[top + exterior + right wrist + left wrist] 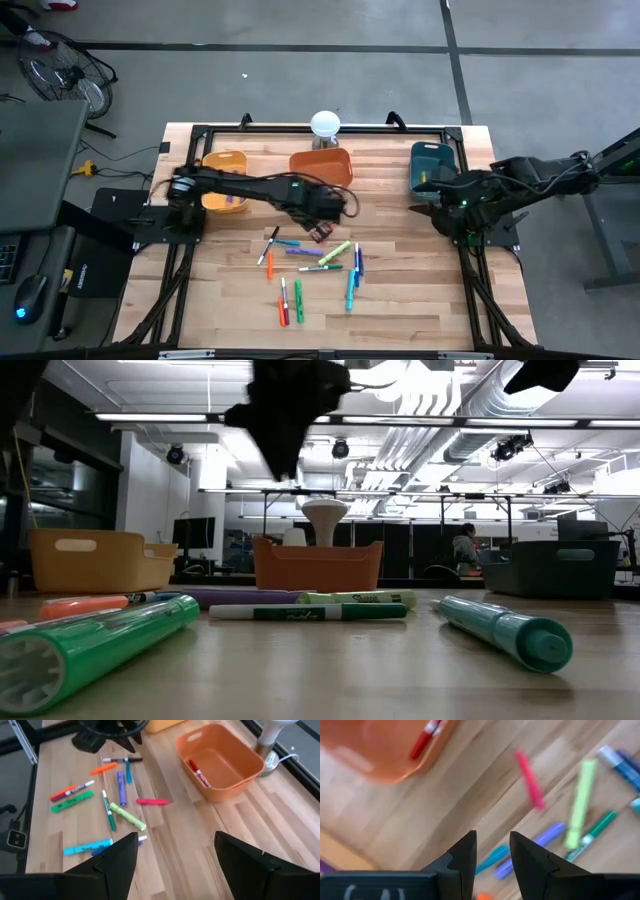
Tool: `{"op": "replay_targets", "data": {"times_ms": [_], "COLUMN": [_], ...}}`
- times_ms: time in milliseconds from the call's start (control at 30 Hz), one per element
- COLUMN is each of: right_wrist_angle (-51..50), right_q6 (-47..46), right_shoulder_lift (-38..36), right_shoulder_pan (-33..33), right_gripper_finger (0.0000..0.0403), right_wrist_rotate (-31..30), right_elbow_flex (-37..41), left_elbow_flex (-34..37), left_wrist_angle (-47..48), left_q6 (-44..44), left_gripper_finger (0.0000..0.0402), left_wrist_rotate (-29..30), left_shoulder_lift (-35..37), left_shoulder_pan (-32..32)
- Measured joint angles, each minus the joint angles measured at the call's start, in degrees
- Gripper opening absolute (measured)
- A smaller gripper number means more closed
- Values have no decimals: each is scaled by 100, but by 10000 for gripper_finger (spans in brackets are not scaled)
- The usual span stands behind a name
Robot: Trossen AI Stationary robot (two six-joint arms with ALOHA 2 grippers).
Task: Pick & Place Markers
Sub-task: Put the black marker pen into the orange bin
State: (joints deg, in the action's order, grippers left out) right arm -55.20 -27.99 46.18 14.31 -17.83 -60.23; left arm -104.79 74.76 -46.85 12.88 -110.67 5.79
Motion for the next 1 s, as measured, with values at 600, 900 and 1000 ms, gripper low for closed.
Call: {"op": "replay_targets", "data": {"times_ms": [600,900,1000], "right_wrist_angle": [-142,-332,-337], "right_q6": [46,-98,-124], "right_shoulder_lift": [-31,-96,-90], "right_shoulder_pan": [-7,-4,-4], "right_gripper_finger": [252,252,252], "right_wrist_rotate": [-213,-406,-389], "right_elbow_flex": [0,0,0], "left_elbow_flex": [4326,4342,4343], "left_wrist_angle": [-2454,-1828,-2124], "left_q6": [-2553,-2590,-2561], "left_gripper_finger": [113,113,113], "left_wrist_rotate": [-1365,-1588,-1661], "left_shoulder_lift": [2392,1817,1594], "left_shoulder_pan": [80,111,100]}}
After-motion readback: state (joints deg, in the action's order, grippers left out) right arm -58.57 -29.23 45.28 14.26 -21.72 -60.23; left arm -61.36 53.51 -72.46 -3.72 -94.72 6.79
